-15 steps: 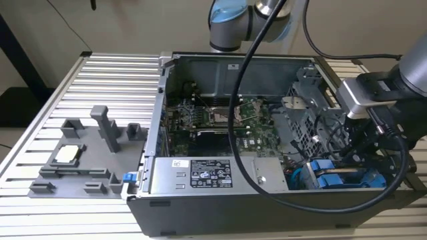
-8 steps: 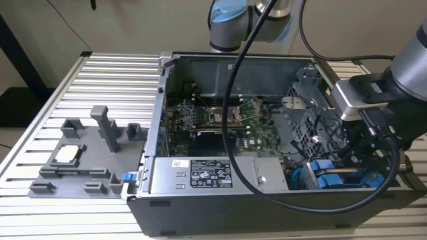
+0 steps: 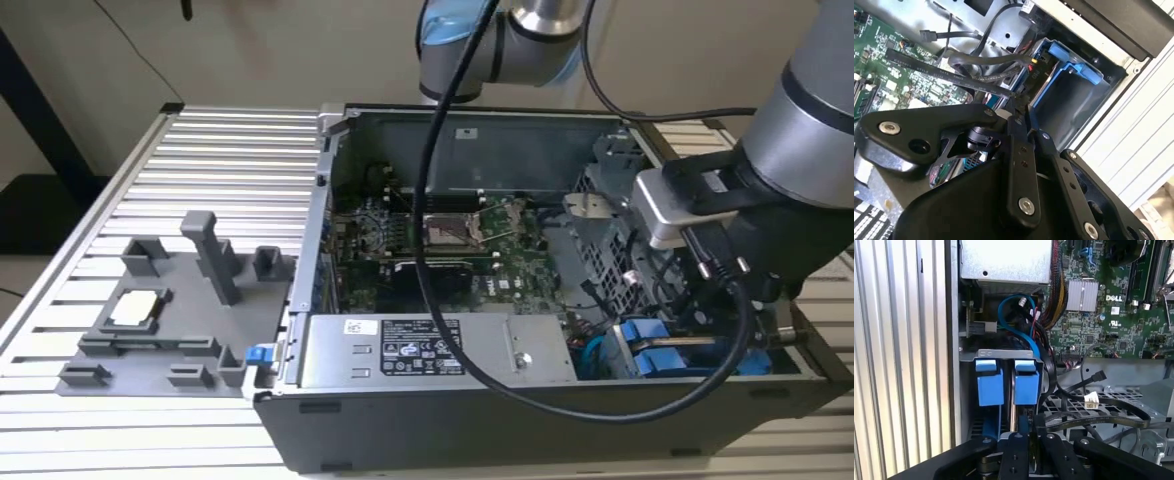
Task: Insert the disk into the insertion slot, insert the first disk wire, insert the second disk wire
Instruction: 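Insert the second disk wire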
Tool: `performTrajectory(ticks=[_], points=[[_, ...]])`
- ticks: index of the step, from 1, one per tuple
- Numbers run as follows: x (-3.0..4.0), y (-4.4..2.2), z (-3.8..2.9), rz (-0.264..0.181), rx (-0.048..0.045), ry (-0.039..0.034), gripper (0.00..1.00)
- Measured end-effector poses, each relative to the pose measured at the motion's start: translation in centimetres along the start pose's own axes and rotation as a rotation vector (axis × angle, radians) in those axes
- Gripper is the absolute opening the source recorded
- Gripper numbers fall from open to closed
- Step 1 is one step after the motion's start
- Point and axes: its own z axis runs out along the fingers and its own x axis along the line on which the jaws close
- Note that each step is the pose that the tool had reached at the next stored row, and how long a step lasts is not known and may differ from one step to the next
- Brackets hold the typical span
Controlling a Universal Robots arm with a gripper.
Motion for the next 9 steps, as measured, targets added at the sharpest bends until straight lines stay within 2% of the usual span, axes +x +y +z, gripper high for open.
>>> performTrajectory(ticks=[3,4,7,9], points=[[-0.04,0.32,0.05,-0.001,0.0275,0.0007,0.16],[-0.05,0.36,0.06,0.001,0.0328,0.0013,0.16],[-0.05,0.36,0.05,0.002,0.0338,0.0020,0.16],[-0.10,0.39,0.14,0.003,0.0384,0.0021,0.16]])
